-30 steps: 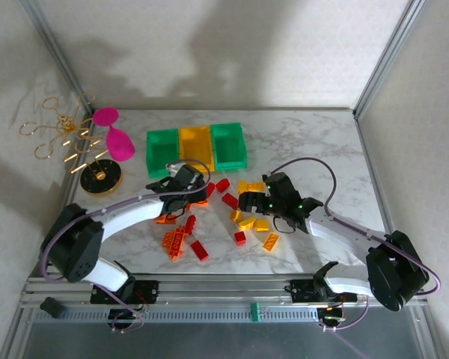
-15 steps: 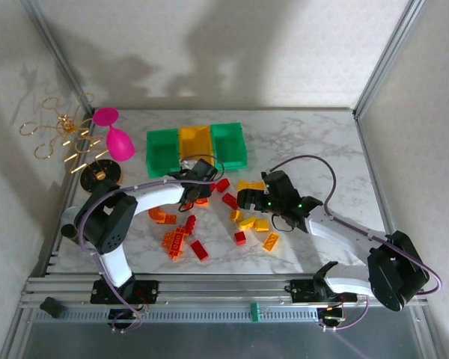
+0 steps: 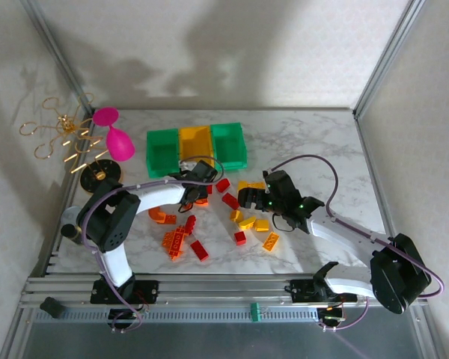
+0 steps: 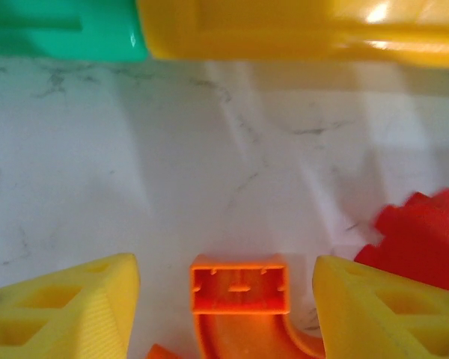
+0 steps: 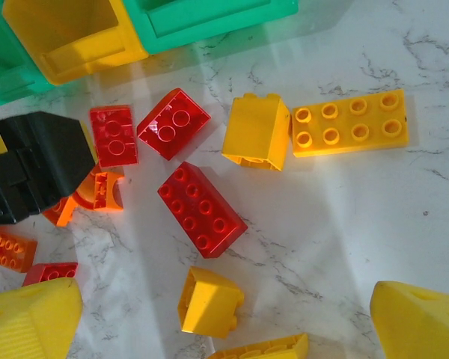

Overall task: Sort the legos into containers by color
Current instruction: Pick up the lego from the center of the table.

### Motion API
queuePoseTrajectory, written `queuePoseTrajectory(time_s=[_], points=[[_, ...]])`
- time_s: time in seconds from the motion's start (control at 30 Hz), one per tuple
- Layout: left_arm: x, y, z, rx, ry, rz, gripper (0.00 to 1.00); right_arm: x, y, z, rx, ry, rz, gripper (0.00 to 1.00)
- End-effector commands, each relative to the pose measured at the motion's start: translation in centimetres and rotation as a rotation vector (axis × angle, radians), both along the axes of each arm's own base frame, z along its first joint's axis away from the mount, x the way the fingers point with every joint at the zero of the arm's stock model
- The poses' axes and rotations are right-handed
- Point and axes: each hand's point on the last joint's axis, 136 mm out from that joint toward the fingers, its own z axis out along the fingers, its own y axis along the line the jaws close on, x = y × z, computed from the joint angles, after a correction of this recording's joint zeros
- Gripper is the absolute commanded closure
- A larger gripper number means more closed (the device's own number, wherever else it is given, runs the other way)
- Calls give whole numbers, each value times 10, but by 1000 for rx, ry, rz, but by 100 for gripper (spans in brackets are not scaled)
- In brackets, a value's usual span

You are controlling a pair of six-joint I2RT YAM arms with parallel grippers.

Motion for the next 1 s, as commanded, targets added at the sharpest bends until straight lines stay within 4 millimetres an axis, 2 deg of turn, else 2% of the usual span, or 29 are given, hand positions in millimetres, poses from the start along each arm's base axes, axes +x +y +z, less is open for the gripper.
queuePoseTrajectory(time_s=[0.0, 0.7, 0.97], points=[[-10, 15, -2, 26, 18, 29, 39, 0, 1, -1, -14, 2, -1, 1], [3, 1, -21, 9, 48, 9, 54, 3, 3, -10, -41, 15, 9, 1], [4, 4, -8, 15, 22, 11, 66, 5, 5, -7, -41, 9, 11, 1]])
